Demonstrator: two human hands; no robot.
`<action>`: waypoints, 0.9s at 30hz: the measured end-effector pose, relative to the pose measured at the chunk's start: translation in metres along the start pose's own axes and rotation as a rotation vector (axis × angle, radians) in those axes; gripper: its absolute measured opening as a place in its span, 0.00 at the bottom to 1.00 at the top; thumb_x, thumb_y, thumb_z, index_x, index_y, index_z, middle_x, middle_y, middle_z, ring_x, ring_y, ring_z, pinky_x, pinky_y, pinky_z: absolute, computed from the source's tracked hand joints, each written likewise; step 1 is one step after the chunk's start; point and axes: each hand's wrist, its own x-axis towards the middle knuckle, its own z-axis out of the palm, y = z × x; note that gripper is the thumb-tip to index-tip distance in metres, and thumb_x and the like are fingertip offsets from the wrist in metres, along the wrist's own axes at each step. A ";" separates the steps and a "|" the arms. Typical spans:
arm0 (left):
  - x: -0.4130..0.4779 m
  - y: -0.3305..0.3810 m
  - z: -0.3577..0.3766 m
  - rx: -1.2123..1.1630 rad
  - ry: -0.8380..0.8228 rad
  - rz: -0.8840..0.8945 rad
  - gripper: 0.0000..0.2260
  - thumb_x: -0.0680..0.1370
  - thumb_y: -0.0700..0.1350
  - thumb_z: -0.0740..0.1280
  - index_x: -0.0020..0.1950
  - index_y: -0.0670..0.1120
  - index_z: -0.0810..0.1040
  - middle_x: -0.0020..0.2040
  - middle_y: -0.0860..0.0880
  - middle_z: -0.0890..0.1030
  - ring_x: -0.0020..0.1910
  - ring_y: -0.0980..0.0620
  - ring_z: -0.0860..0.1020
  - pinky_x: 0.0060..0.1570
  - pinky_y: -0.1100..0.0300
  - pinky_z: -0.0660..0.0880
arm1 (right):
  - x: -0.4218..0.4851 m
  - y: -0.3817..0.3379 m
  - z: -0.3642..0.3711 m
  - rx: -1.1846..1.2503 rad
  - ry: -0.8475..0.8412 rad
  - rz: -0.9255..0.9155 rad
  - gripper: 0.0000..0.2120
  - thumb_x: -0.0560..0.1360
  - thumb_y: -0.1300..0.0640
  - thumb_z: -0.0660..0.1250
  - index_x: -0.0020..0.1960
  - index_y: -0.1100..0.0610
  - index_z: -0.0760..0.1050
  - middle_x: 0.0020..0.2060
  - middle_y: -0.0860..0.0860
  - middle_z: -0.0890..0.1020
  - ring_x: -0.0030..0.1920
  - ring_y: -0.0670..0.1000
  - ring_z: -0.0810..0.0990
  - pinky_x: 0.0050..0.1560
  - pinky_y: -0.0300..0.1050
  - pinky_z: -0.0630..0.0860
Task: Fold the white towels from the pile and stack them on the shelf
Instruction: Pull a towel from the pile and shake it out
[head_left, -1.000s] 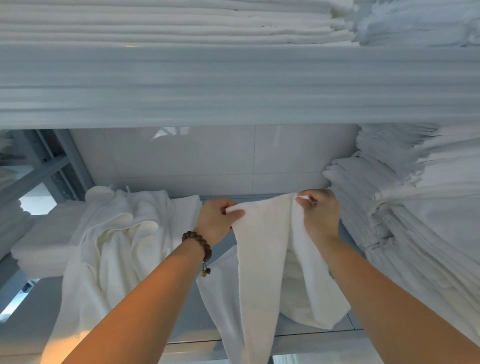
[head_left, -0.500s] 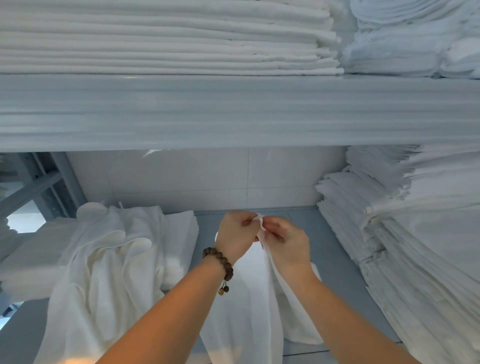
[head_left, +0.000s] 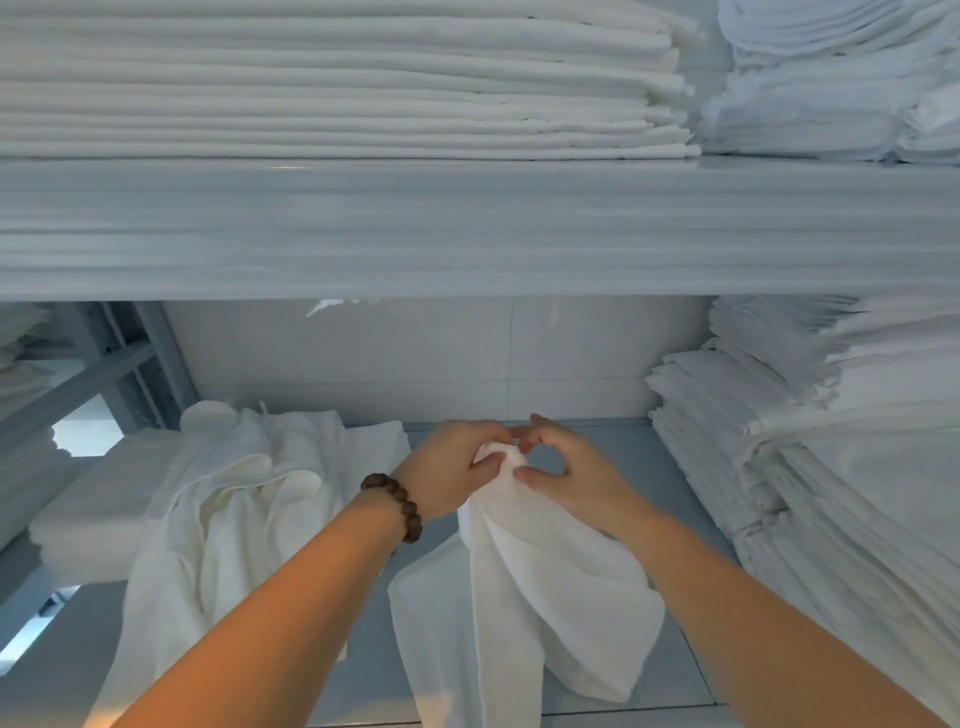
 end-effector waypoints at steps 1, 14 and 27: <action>-0.001 0.000 -0.005 0.049 -0.004 0.016 0.09 0.76 0.38 0.64 0.54 0.47 0.80 0.33 0.64 0.73 0.34 0.72 0.72 0.34 0.74 0.64 | 0.001 -0.002 0.000 0.029 -0.014 0.007 0.07 0.72 0.61 0.71 0.47 0.54 0.75 0.62 0.47 0.77 0.69 0.42 0.67 0.68 0.39 0.60; -0.035 0.015 -0.070 0.398 0.008 -0.005 0.08 0.79 0.43 0.61 0.55 0.51 0.77 0.47 0.55 0.80 0.42 0.60 0.72 0.42 0.63 0.68 | 0.011 -0.037 0.028 0.293 -0.163 -0.228 0.06 0.69 0.67 0.72 0.42 0.69 0.76 0.46 0.52 0.82 0.49 0.44 0.77 0.58 0.36 0.67; -0.093 0.041 -0.107 0.430 0.124 -0.069 0.08 0.78 0.44 0.63 0.55 0.51 0.78 0.44 0.54 0.81 0.40 0.55 0.76 0.43 0.58 0.74 | -0.013 -0.089 0.050 0.146 -0.267 -0.354 0.11 0.70 0.65 0.72 0.33 0.65 0.72 0.41 0.50 0.69 0.42 0.45 0.71 0.46 0.33 0.65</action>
